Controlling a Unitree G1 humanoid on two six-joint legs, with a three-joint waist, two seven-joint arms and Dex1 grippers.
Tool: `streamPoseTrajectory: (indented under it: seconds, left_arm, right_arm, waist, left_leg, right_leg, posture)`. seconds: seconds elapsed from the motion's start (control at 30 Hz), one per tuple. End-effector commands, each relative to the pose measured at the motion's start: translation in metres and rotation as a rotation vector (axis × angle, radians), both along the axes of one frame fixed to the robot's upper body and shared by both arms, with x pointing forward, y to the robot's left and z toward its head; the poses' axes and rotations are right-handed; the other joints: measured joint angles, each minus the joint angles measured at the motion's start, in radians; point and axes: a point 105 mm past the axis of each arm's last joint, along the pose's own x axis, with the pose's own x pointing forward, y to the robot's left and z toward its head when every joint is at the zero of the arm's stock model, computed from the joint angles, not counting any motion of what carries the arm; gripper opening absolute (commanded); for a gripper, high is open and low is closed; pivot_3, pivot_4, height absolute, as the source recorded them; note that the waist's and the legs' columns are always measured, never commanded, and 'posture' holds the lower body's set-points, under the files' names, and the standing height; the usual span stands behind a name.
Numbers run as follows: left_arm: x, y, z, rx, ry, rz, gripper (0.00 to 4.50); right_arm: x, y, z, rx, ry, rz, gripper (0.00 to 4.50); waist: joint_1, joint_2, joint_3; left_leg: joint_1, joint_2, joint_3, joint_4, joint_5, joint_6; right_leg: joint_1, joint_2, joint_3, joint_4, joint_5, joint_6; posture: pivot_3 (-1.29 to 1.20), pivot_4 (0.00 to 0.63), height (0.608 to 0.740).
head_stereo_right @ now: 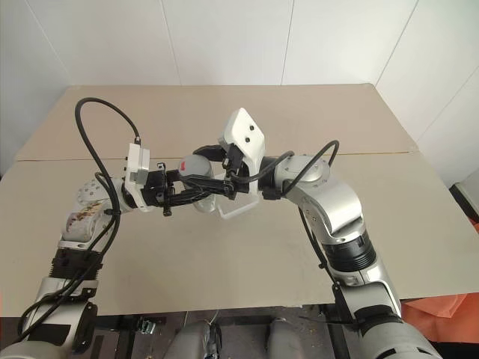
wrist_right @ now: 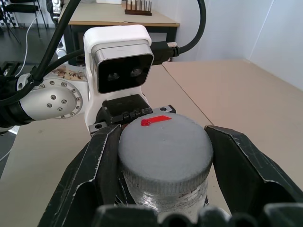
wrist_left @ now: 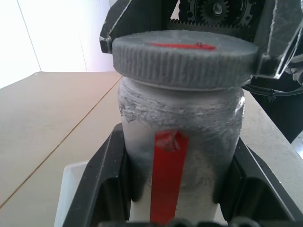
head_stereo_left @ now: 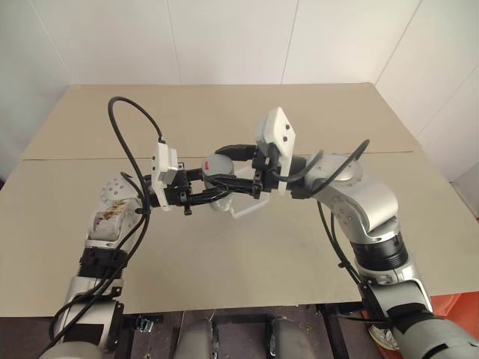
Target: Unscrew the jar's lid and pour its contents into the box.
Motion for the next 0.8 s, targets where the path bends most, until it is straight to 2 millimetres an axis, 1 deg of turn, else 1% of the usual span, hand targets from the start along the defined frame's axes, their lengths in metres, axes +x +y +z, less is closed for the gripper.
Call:
streamPoseTrajectory:
  seconds: [0.03,0.1,0.17,0.2,0.27,0.37,0.43,0.5,0.53,0.6,0.67,0.73,0.77,0.8]
  left_arm:
    - [-0.002,0.0,0.013,-0.012,-0.062,-0.008,1.92]
    - [0.0,0.003,0.011,-0.007,-0.057,0.009,1.92]
    - [0.003,0.007,0.01,-0.01,-0.054,0.037,1.92]
    - [0.004,0.01,0.011,-0.017,-0.054,0.05,1.92]
    - [0.008,0.014,0.015,-0.035,-0.06,0.084,1.92]
    - [0.012,0.019,0.019,-0.047,-0.078,0.127,1.92]
    - [0.015,0.022,0.02,-0.05,-0.088,0.155,1.92]
    - [0.017,0.025,0.021,-0.05,-0.098,0.188,1.92]
    - [0.018,0.027,0.022,-0.052,-0.103,0.202,1.92]
    - [0.019,0.029,0.023,-0.058,-0.109,0.225,1.92]
    - [0.022,0.031,0.024,-0.061,-0.116,0.25,1.92]
    - [0.026,0.032,0.026,-0.065,-0.127,0.284,1.92]
    - [0.028,0.032,0.027,-0.067,-0.133,0.3,1.92]
    - [0.03,0.032,0.027,-0.067,-0.141,0.317,1.92]
  right_arm:
    - [0.0,-0.007,0.024,0.084,-0.007,-0.01,2.75]
    - [0.002,-0.019,0.04,0.149,-0.013,-0.044,2.75]
    - [0.006,-0.037,0.05,0.199,-0.043,-0.109,2.75]
    - [0.008,-0.045,0.05,0.204,-0.062,-0.142,2.75]
    - [0.016,-0.063,0.04,0.162,-0.08,-0.239,2.75]
    - [0.026,-0.092,0.01,0.075,-0.077,-0.387,2.75]
    - [0.03,-0.112,-0.017,0.015,-0.054,-0.492,2.75]
    - [0.032,-0.133,-0.052,-0.052,-0.013,-0.605,2.75]
    - [0.031,-0.141,-0.068,-0.056,0.022,-0.642,2.75]
    - [0.03,-0.15,-0.092,-0.05,0.092,-0.7,2.75]
    - [0.03,-0.156,-0.112,-0.078,0.126,-0.748,2.75]
    - [0.03,-0.159,-0.126,-0.1,0.144,-0.78,2.75]
    - [0.03,-0.16,-0.129,-0.102,0.153,-0.791,2.75]
    - [0.03,-0.16,-0.13,-0.101,0.159,-0.797,3.1]
  waist:
    - [0.0,0.0,0.0]
    - [0.0,0.0,0.0]
    - [0.005,0.0,0.0]
    - [0.008,0.0,0.0]
    - [0.011,0.0,0.0]
    - [0.012,0.0,0.0]
    - [0.013,0.0,0.0]
    - [0.013,0.0,0.0]
    - [0.013,0.0,0.0]
    - [0.013,0.0,0.0]
    - [0.007,0.0,0.0]
    - [0.0,0.0,0.0]
    - [-0.001,0.0,0.0]
    - [-0.001,0.0,0.0]
  left_leg:
    - [0.0,0.0,0.0,0.0,0.0,0.0]
    - [0.0,0.0,0.0,0.0,0.0,0.0]
    - [0.0,0.0,0.0,0.0,0.0,0.0]
    - [-0.001,0.0,0.0,0.0,0.0,0.0]
    - [0.0,0.0,0.0,0.0,0.0,0.0]
    - [0.0,0.0,0.0,0.0,0.0,0.001]
    - [0.0,0.0,0.0,0.0,0.0,0.001]
    - [0.0,0.0,0.001,0.0,0.0,0.001]
    - [0.0,0.0,0.001,0.0,0.0,0.001]
    - [0.0,0.0,0.001,0.0,0.0,0.0]
    - [0.001,-0.001,0.001,0.0,0.0,0.0]
    - [0.002,-0.001,0.002,0.0,0.0,0.0]
    - [0.002,-0.001,0.001,0.0,0.0,0.0]
    - [0.003,-0.001,0.001,0.0,0.0,0.0]
  right_leg:
    - [0.0,0.0,0.0,0.0,0.0,0.0]
    - [0.0,0.0,0.0,0.0,0.0,0.0]
    - [0.0,0.0,0.0,0.0,0.0,0.0]
    - [0.0,0.0,0.0,0.0,0.0,0.0]
    - [0.0,-0.001,-0.001,-0.001,0.0,0.0]
    - [0.001,0.0,-0.001,-0.002,0.0,0.0]
    - [0.001,-0.001,0.0,-0.002,0.0,0.0]
    - [0.0,-0.001,0.0,-0.002,0.0,0.0]
    - [0.001,-0.001,0.0,-0.002,0.0,0.0]
    - [0.001,0.0,0.0,-0.002,0.0,0.0]
    - [0.0,0.0,0.002,-0.003,0.0,0.0]
    - [0.001,0.0,0.003,-0.003,0.0,0.0]
    - [0.001,0.0,0.003,-0.003,0.0,0.0]
    - [0.001,0.0,0.004,-0.003,0.0,0.0]
  posture:
    - [0.0,0.15,0.74]
    - [0.0,0.15,0.74]
    - [0.0,0.15,0.74]
    - [0.0,0.15,0.74]
    - [0.0,0.15,0.74]
    - [0.0,0.15,0.74]
    - [0.0,0.15,0.74]
    - [0.0,0.15,0.74]
    - [0.0,0.15,0.74]
    - [0.0,0.15,0.74]
    - [0.0,0.15,0.74]
    - [0.0,0.15,0.74]
    - [0.0,0.15,0.74]
    - [0.0,0.15,0.74]
